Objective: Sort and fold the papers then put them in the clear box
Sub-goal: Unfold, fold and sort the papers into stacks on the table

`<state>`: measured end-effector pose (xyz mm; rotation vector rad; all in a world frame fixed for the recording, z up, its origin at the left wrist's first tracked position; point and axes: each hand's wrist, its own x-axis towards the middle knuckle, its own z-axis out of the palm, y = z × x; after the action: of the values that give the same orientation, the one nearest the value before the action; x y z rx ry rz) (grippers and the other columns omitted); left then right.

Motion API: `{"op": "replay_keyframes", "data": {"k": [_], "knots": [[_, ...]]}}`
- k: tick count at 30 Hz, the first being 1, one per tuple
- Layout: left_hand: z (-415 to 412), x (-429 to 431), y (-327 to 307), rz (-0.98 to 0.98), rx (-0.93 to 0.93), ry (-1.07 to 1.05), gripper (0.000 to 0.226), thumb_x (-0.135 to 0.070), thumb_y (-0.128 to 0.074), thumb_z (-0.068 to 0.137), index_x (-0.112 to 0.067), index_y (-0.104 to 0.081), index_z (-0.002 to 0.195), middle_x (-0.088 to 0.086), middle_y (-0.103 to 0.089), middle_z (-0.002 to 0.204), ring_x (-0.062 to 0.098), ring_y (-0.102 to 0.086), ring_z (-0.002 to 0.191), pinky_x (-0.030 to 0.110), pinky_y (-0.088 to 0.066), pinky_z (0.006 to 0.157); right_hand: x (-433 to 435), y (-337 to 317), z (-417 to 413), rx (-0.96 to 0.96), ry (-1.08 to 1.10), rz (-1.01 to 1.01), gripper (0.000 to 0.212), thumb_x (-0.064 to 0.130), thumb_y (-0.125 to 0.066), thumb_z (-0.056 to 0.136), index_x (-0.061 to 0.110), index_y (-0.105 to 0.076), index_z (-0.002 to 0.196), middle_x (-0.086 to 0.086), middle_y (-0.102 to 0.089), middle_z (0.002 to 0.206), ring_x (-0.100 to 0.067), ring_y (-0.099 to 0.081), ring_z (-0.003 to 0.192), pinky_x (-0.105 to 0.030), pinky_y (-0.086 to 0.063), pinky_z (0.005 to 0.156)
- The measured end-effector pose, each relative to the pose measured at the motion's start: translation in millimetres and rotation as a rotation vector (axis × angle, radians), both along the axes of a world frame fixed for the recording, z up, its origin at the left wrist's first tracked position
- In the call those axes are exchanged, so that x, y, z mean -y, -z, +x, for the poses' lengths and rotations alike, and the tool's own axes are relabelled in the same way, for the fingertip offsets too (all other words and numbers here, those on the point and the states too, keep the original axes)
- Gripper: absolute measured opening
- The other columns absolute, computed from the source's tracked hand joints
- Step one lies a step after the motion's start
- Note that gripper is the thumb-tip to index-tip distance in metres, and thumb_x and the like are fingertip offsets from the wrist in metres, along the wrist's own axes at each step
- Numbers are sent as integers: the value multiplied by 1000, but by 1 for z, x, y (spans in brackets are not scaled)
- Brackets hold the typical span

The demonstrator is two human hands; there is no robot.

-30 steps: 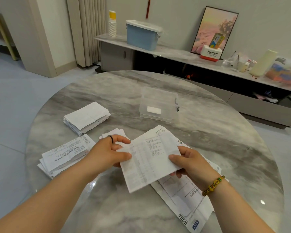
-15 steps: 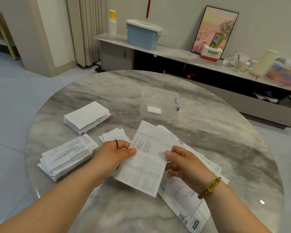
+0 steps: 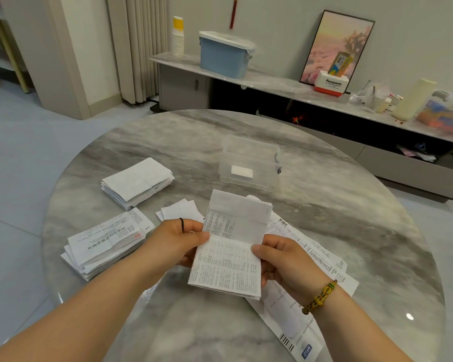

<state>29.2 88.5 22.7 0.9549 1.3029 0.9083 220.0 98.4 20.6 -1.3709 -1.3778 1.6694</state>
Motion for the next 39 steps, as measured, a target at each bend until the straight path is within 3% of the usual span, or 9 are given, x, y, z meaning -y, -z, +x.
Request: {"op": "replay_keyframes", "data": {"k": [8, 14, 17, 20, 23, 28, 32, 36, 39], "knots": [[0, 0, -3, -68, 223, 8, 32, 3, -41, 90, -10, -68, 77, 4, -69, 61, 11, -63, 48, 18, -51, 45, -3, 0, 1, -221, 46, -67, 38, -1, -49, 87, 16, -76, 66, -5, -70, 66, -13, -66, 56, -23, -54, 54], [-3, -1, -4, -58, 244, 22, 33, 8, -44, 86, -3, -67, 65, 9, -69, 59, 13, -63, 46, 18, -49, 42, -4, -2, 1, -181, 121, -37, 35, -4, -47, 88, 17, -71, 73, -1, -72, 70, -21, -64, 69, -26, -55, 59], [-2, 1, -4, -18, 142, 67, 22, 3, -61, 79, -6, -71, 62, 11, -73, 69, 16, -68, 57, 21, -54, 49, -3, 0, 0, -149, 160, -3, 27, 0, -49, 89, 16, -69, 82, 0, -72, 72, -27, -55, 76, -24, -51, 58], [1, 1, 0, 70, 1, -2, 18, 6, -63, 79, -6, -65, 66, 0, -69, 55, 7, -65, 50, 17, -52, 48, -4, -1, -2, -147, 162, -42, 24, 11, -40, 95, 14, -65, 96, -5, -71, 76, -24, -60, 67, -24, -52, 54], [2, 0, 2, 130, -79, -85, 21, 9, -66, 76, -6, -56, 64, -1, -63, 50, 4, -62, 44, 15, -51, 45, -2, -3, -4, -125, 82, -59, 28, 20, -37, 97, 12, -64, 95, -9, -71, 77, -19, -65, 60, -28, -53, 55], [0, -2, 4, 181, -107, -165, 28, 9, -65, 76, -9, -45, 69, 12, -62, 68, 14, -64, 55, 20, -53, 46, 2, -3, -5, -21, -14, -23, 16, 0, -46, 91, 4, -62, 89, 0, -68, 57, -9, -62, 49, -17, -50, 47], [-2, 1, 6, 164, -108, -106, 31, 7, -65, 77, -17, -46, 80, -6, -65, 55, 8, -65, 53, 22, -55, 50, 5, -2, -8, 21, 33, -3, 19, -4, -46, 90, 4, -61, 82, 0, -66, 51, -8, -59, 44, -16, -48, 43], [-13, 8, 0, 178, -162, -62, 36, -5, -67, 79, -33, -47, 90, -6, -61, 78, 5, -63, 65, 20, -54, 62, 5, 0, -15, 17, 68, 11, 20, -5, -46, 90, 4, -60, 79, -1, -66, 51, -9, -58, 42, -17, -46, 41], [-38, 14, -3, 245, -359, -22, 42, -14, -74, 73, -38, -44, 90, -11, -52, 93, 2, -56, 79, 11, -44, 68, 5, 0, -24, 25, 91, 17, 20, -5, -47, 90, 5, -61, 80, -1, -68, 57, -8, -57, 40, -17, -43, 38]]}}
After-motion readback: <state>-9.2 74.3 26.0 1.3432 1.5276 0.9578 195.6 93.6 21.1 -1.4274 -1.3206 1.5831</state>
